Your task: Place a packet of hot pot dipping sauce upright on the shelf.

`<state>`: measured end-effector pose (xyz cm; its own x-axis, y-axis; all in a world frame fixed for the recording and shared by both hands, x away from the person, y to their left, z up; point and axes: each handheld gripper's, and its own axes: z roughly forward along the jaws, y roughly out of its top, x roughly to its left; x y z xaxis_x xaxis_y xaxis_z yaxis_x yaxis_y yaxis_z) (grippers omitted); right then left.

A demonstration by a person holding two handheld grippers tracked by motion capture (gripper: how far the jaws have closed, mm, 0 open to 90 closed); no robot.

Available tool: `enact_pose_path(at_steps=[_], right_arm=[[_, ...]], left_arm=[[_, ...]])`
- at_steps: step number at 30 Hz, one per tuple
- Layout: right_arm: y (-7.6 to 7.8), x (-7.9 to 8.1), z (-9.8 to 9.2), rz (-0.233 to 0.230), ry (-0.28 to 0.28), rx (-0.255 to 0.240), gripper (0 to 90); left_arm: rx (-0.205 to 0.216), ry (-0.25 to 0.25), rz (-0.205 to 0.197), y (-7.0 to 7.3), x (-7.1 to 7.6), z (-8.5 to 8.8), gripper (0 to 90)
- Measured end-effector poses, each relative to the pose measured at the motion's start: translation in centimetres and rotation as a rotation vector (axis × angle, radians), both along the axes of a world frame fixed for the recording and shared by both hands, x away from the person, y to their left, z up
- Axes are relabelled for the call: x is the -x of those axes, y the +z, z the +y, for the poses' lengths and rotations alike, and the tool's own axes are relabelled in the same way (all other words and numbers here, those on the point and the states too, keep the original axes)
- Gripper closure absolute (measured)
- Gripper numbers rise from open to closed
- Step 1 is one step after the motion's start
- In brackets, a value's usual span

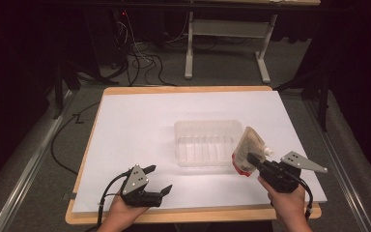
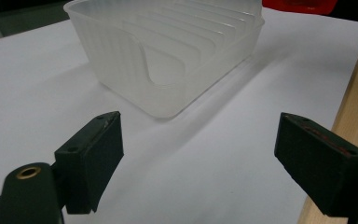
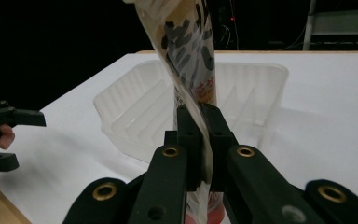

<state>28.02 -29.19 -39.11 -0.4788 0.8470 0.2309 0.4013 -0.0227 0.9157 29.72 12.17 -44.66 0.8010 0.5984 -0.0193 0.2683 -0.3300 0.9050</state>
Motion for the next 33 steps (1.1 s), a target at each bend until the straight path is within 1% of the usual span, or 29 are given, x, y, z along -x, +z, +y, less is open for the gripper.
enact_pose_path(at_steps=[9, 10, 15, 17, 18, 20, 24, 25, 27, 31, 33], right_arm=[[0.3, -1.7, 2.2, 0.025, 0.003, 0.004, 88.8], [0.3, -1.7, 2.2, 0.025, 0.003, 0.004, 88.8], [0.2, -2.6, 3.4, 0.043, 0.007, 0.032, 88.8], [0.1, -2.7, 3.6, 0.048, 0.007, 0.033, 88.8], [0.0, -3.1, 4.0, 0.055, 0.001, 0.050, 88.9], [-0.2, -3.3, 4.3, 0.062, -0.007, 0.059, 88.9], [-0.4, -3.9, 4.6, 0.072, -0.017, 0.062, 88.9], [-0.5, -4.4, 4.8, 0.074, -0.024, 0.065, 89.0], [-0.5, -4.6, 4.9, 0.074, -0.028, 0.068, 89.0], [-0.5, -5.6, 5.3, 0.069, -0.049, 0.082, 89.2], [-0.5, -5.8, 5.4, 0.069, -0.053, 0.081, 89.2]], left_arm=[[0.001, -0.002, -0.002, 0.1, 0.1, 0.1, 16.1], [0.000, -0.003, -0.003, 0.1, 0.1, 0.1, 16.1], [-0.002, -0.007, -0.005, 0.1, 0.1, 0.1, 16.1], [0.000, -0.007, -0.007, 0.2, 0.1, 0.1, 16.1], [0.001, -0.005, -0.008, 0.2, 0.1, 0.2, 16.1], [0.001, -0.003, -0.010, 0.3, 0.1, 0.3, 16.1], [0.010, 0.000, -0.009, 0.3, 0.1, 0.4, 16.1], [0.006, -0.001, -0.014, 0.4, 0.1, 0.5, 16.1], [0.006, -0.001, -0.014, 0.4, 0.2, 0.5, 16.1], [0.010, 0.003, -0.016, 0.4, 0.2, 0.6, 16.1], [0.010, 0.005, -0.019, 0.4, 0.1, 0.6, 16.1]])
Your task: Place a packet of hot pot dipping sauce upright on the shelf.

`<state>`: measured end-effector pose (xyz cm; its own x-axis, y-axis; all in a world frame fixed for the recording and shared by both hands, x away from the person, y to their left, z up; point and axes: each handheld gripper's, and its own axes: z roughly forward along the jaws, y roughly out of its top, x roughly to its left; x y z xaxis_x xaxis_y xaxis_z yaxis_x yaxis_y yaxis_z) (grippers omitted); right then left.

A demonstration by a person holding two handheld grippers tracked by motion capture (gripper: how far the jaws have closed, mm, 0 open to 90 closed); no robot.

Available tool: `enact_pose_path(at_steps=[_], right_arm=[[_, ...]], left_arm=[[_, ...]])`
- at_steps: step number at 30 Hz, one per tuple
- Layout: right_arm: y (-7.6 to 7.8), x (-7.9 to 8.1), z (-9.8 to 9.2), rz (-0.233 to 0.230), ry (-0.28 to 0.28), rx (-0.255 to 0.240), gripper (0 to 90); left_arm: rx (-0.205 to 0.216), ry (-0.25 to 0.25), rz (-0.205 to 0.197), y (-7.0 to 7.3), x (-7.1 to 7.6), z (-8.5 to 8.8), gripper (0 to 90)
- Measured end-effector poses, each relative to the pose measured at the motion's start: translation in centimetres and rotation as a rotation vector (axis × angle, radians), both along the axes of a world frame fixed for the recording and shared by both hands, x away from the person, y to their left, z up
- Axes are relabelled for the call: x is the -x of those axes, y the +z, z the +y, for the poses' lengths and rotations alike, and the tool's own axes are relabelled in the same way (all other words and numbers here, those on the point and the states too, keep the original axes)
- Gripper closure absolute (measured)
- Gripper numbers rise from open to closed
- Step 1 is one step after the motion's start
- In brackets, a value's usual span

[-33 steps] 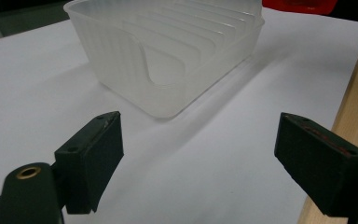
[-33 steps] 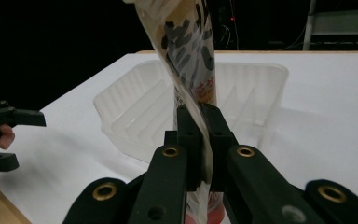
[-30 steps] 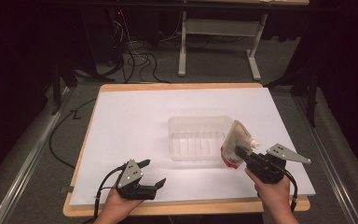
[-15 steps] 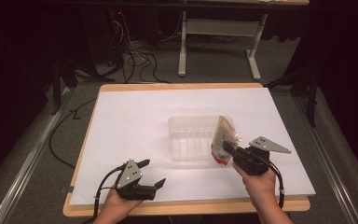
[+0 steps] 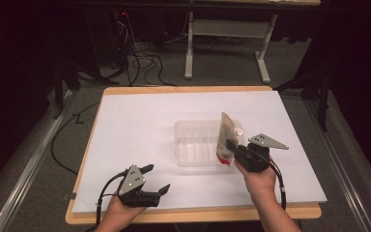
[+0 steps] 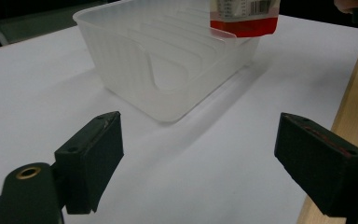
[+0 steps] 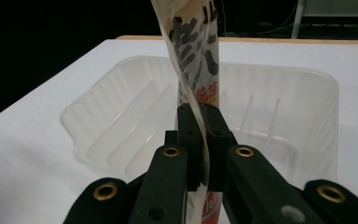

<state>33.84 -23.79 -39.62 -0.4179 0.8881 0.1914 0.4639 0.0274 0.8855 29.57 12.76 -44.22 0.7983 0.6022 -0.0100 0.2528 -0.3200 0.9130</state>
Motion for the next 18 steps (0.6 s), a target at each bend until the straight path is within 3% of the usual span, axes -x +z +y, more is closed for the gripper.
enact_pose_path(at_steps=[18], right_arm=[[-0.2, -3.1, 1.0, 0.002, -0.039, 0.027, 89.4]], left_arm=[[-0.004, -0.007, -0.003, 0.1, 0.1, 0.0, 16.1]])
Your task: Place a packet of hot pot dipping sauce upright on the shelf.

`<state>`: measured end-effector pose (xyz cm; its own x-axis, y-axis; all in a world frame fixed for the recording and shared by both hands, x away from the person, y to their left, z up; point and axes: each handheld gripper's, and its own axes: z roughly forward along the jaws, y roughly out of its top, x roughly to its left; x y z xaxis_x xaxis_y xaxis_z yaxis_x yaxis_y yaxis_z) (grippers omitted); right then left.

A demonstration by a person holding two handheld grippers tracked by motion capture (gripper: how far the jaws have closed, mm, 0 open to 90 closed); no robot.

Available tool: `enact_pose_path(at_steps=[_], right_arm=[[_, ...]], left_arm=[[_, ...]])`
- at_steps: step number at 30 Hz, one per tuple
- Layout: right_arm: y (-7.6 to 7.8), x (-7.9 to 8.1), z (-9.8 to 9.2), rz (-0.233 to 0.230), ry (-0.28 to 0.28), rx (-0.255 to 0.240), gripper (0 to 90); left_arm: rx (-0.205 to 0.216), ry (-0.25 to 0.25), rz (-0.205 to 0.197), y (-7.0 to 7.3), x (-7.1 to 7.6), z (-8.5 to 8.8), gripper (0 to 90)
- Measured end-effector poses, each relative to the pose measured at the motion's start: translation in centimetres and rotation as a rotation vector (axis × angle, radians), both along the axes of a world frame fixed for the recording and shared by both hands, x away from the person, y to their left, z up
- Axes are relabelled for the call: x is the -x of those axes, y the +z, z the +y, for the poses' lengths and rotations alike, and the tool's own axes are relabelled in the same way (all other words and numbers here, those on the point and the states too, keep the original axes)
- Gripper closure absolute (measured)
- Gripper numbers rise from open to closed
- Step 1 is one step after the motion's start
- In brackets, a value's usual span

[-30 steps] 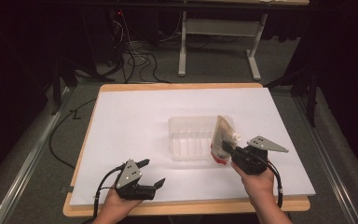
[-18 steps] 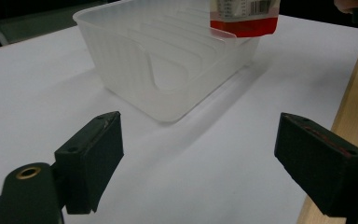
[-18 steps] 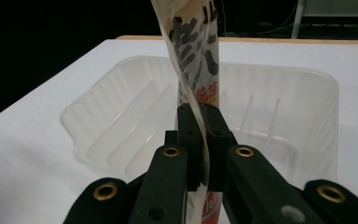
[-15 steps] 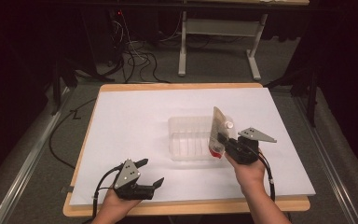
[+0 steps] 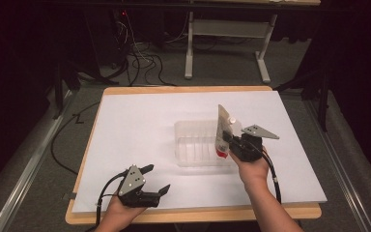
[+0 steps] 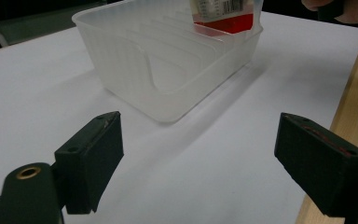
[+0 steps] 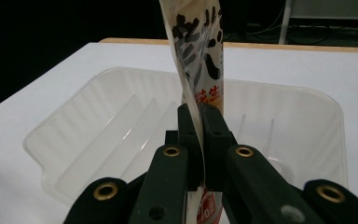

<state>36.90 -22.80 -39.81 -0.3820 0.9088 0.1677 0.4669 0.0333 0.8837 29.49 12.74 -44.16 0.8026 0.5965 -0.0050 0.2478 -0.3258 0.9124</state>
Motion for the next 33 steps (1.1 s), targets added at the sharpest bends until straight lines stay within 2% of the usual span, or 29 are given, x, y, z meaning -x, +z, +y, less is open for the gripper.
enact_pose_path(at_steps=[6, 12, 18, 23, 25, 28, 33], right_arm=[[-0.2, -0.9, 0.5, 0.014, -0.002, -0.005, 89.6], [-0.2, -0.7, 0.9, 0.008, 0.003, 0.001, 89.7], [-0.9, -0.8, 1.3, 0.012, 0.007, -0.009, 89.8], [-1.5, -1.1, 1.5, 0.031, 0.002, -0.012, 89.9], [-2.0, -1.3, 1.3, 0.044, -0.008, -0.008, 90.0], [-2.7, -1.5, 0.5, 0.046, -0.020, -0.037, 90.0], [-2.8, -1.5, 0.4, 0.033, -0.020, -0.028, 90.0]], left_arm=[[0.000, -0.001, -0.002, 0.0, 0.0, 0.0, 16.1], [-0.003, -0.003, 0.001, 0.0, 0.0, 0.1, 16.1], [-0.002, -0.003, -0.004, 0.1, 0.1, 0.1, 16.1], [0.000, -0.002, -0.002, 0.1, 0.1, 0.1, 16.2], [-0.001, -0.002, -0.003, 0.1, 0.1, 0.2, 16.1], [-0.002, -0.003, -0.001, 0.1, 0.0, 0.2, 16.2], [-0.007, -0.005, 0.001, 0.0, 0.0, 0.1, 16.2]])
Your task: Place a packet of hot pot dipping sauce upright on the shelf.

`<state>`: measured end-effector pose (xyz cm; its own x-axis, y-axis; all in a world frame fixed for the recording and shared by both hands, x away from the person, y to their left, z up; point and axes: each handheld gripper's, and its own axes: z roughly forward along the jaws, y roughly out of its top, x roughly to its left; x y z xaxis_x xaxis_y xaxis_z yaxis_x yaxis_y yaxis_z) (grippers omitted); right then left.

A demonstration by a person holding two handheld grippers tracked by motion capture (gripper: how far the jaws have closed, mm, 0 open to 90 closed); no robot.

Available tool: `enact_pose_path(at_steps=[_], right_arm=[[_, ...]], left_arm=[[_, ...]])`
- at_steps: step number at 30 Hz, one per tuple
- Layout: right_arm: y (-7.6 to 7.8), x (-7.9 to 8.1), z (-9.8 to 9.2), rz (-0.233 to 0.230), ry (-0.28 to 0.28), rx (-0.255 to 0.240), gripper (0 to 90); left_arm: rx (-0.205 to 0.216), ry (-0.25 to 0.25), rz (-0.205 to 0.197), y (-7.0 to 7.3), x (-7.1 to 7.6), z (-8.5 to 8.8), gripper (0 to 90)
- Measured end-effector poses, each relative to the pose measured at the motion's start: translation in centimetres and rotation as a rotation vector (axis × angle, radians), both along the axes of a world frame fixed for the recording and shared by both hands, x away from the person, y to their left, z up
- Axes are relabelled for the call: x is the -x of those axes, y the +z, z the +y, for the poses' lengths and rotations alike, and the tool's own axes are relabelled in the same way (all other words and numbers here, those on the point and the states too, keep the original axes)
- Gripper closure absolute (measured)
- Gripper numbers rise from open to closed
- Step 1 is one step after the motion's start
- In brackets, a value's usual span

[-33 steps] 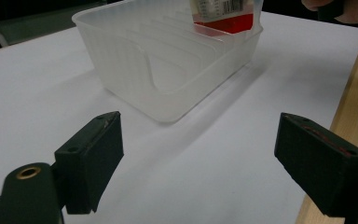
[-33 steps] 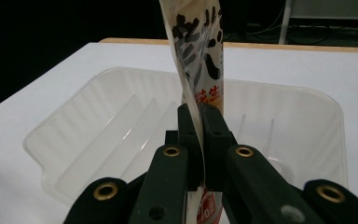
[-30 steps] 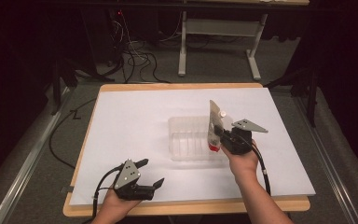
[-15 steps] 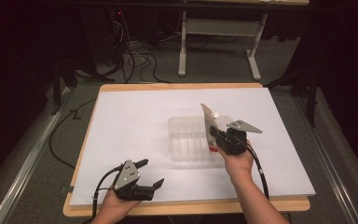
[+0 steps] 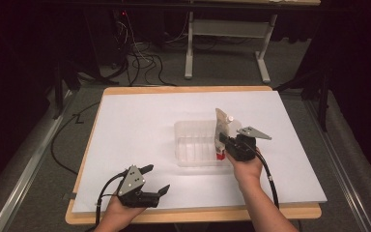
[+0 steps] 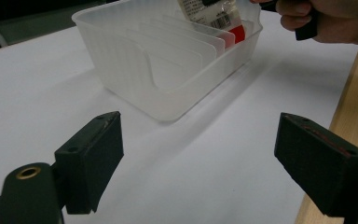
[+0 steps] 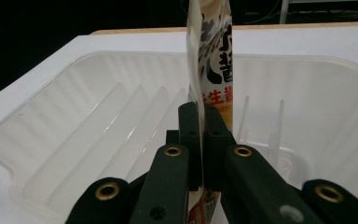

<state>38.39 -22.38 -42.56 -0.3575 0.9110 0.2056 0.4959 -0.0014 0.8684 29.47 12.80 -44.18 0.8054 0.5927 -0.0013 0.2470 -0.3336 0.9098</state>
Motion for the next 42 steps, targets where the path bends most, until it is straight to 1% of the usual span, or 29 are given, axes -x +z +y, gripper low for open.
enact_pose_path(at_steps=[7, 8, 9, 12, 13, 14, 16, 20, 27, 28, 29, 30, 31, 33, 35, 37, 39, 40, 41, 42], right_arm=[[0.4, -0.5, 0.0, -0.025, -0.013, -0.002, 90.0], [0.5, -0.5, 0.1, -0.031, -0.015, 0.004, 90.0], [0.7, -0.7, 0.3, -0.050, -0.017, 0.015, 90.0], [0.7, -0.8, 0.4, -0.061, -0.018, 0.024, 90.0], [0.5, -0.8, 0.6, -0.063, -0.023, 0.034, 90.0], [0.4, -0.8, 0.6, -0.064, -0.022, 0.041, 90.0], [-0.1, -0.8, 0.8, -0.051, -0.024, 0.054, 90.0], [-0.8, -0.8, 0.7, -0.033, -0.030, 0.062, 89.9], [-0.8, -0.6, 0.8, -0.038, -0.026, 0.080, 88.9], [-0.8, -0.5, 0.8, -0.036, -0.024, 0.079, 87.7], [-0.7, -0.3, 0.8, -0.041, -0.008, 0.079, 81.5], [-0.7, -0.3, 0.8, -0.041, -0.008, 0.079, 81.5], [-0.5, -0.2, 0.8, -0.048, 0.006, 0.072, 78.2], [0.0, 0.1, 0.8, -0.066, 0.016, 0.064, 73.7], [0.5, 0.2, 0.7, -0.082, 0.026, 0.059, 71.9], [1.0, 0.2, 0.7, -0.090, 0.020, 0.051, 72.2], [1.7, 0.1, 0.5, -0.104, 0.016, 0.050, 74.8], [2.0, 0.0, 0.5, -0.108, 0.011, 0.047, 78.2], [2.3, -0.1, 0.4, -0.110, 0.010, 0.050, 84.0], [2.6, -0.1, 0.4, -0.105, 0.008, 0.066, 89.0]], left_arm=[[-0.001, -0.001, 0.000, 0.0, 0.1, 0.0, 16.2], [0.000, 0.000, 0.000, 0.0, 0.1, 0.0, 16.2], [0.001, 0.000, 0.000, 0.0, 0.1, 0.0, 16.2], [0.003, 0.001, 0.000, 0.0, 0.1, 0.1, 16.2], [0.004, 0.002, -0.001, 0.0, 0.1, 0.1, 16.2], [0.005, 0.002, -0.002, 0.0, 0.1, 0.1, 16.2], [0.003, 0.001, -0.002, 0.1, 0.1, 0.1, 16.2], [0.004, 0.002, -0.004, 0.1, 0.1, 0.2, 16.2], [0.001, 0.000, -0.002, 0.1, 0.1, 0.1, 16.2], [0.000, -0.001, -0.002, 0.0, 0.1, 0.1, 16.2], [-0.002, -0.002, -0.002, 0.0, 0.1, 0.1, 16.2], [-0.002, -0.003, 0.000, 0.0, 0.1, 0.1, 16.2], [-0.002, -0.003, 0.000, 0.0, 0.1, 0.1, 16.2], [-0.002, -0.003, 0.000, 0.0, 0.1, 0.0, 16.2], [-0.004, -0.004, -0.001, 0.0, 0.1, 0.0, 16.2], [-0.004, -0.004, -0.002, 0.0, 0.1, 0.0, 16.2], [-0.004, -0.003, -0.004, 0.0, 0.1, 0.0, 16.2], [-0.004, -0.003, -0.003, 0.0, 0.1, 0.0, 16.3], [-0.004, -0.003, -0.003, 0.0, 0.1, 0.0, 16.3], [-0.004, -0.004, -0.002, 0.0, 0.1, 0.0, 16.2]])
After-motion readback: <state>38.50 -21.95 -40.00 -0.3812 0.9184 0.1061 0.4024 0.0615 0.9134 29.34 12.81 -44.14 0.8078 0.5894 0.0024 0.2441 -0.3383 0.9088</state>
